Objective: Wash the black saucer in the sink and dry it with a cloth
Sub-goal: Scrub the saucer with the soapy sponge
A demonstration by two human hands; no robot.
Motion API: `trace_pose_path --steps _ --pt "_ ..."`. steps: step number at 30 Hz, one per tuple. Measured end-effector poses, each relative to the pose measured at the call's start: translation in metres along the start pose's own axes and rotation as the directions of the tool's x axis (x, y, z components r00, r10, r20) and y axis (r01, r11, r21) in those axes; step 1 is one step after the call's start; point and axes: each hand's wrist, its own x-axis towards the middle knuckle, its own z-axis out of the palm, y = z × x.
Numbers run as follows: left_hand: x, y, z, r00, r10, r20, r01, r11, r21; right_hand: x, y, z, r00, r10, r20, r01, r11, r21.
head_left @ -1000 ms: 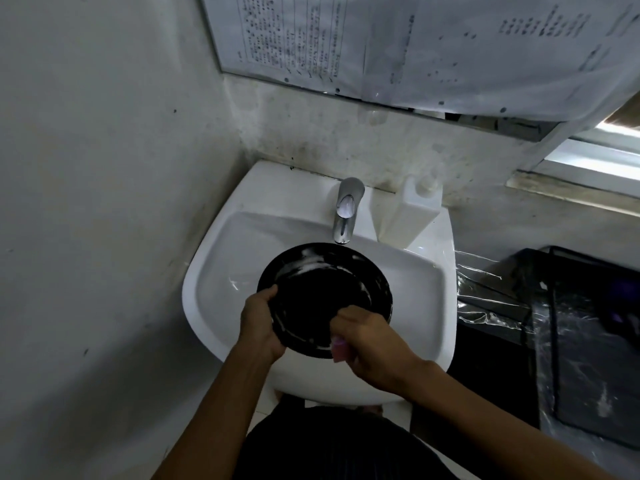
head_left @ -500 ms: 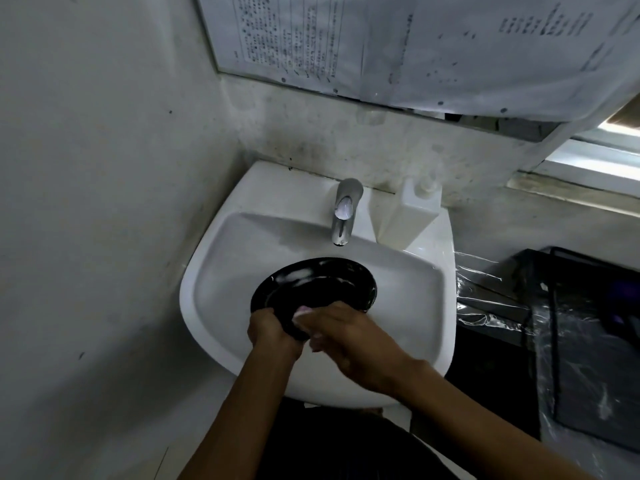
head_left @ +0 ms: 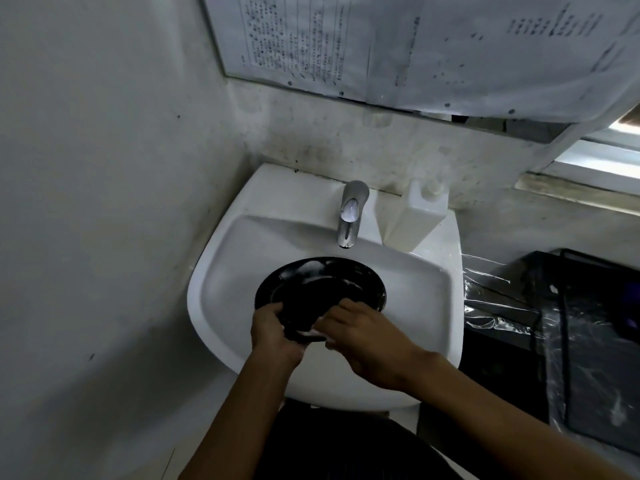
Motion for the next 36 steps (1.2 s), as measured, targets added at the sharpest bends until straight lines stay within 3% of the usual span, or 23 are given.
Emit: trace_pose_path --steps 3,6,9,12,16,18,23,25,28,31,36 --pt "-0.001 0.021 -0.013 0.995 -0.089 0.046 0.083 0.988 0.129 -0.01 0.012 -0.02 1.0 -0.02 0.022 0.017 0.992 0.128" --pt "0.011 0.033 -0.022 0.996 -0.085 0.011 0.081 0.973 0.218 -0.023 0.024 -0.032 0.998 0.002 0.055 -0.015 0.972 0.236" --pt "0.022 0.026 -0.017 1.0 -0.004 -0.006 0.005 0.98 0.2 -0.021 0.02 -0.024 0.999 0.001 0.042 -0.009 0.982 0.187" --pt "0.022 0.008 -0.003 0.995 0.089 -0.05 -0.086 0.995 0.059 -0.004 -0.001 -0.005 1.0 0.0 -0.019 0.001 0.997 0.075" --pt "0.009 -0.002 0.006 0.999 -0.019 -0.028 0.02 0.999 0.037 0.01 -0.014 0.006 1.0 -0.004 -0.007 0.004 1.0 -0.031" --pt "0.003 0.01 0.002 0.992 -0.119 0.045 0.113 0.985 0.129 0.007 -0.006 -0.012 0.999 -0.005 0.037 0.002 0.997 0.082" --pt "0.013 0.036 -0.015 0.991 -0.128 0.038 0.116 0.967 0.228 -0.013 0.016 -0.045 0.999 0.027 0.028 -0.035 0.932 0.36" --pt "0.012 0.029 -0.011 0.995 -0.093 0.037 0.087 0.985 0.151 -0.011 0.013 -0.037 1.0 0.016 0.009 -0.018 0.948 0.316" --pt "0.004 0.009 0.0 0.998 -0.059 0.023 0.058 0.997 0.046 0.004 -0.003 -0.012 0.999 -0.045 -0.015 0.046 0.996 0.071" --pt "0.001 0.005 -0.001 0.993 -0.115 0.007 0.114 0.99 0.088 0.015 -0.013 -0.007 0.996 -0.08 0.034 0.084 0.991 -0.109" --pt "0.005 0.036 -0.013 0.989 -0.149 0.02 0.138 0.954 0.265 0.0 0.006 -0.044 0.992 -0.107 0.069 0.093 0.98 0.174"
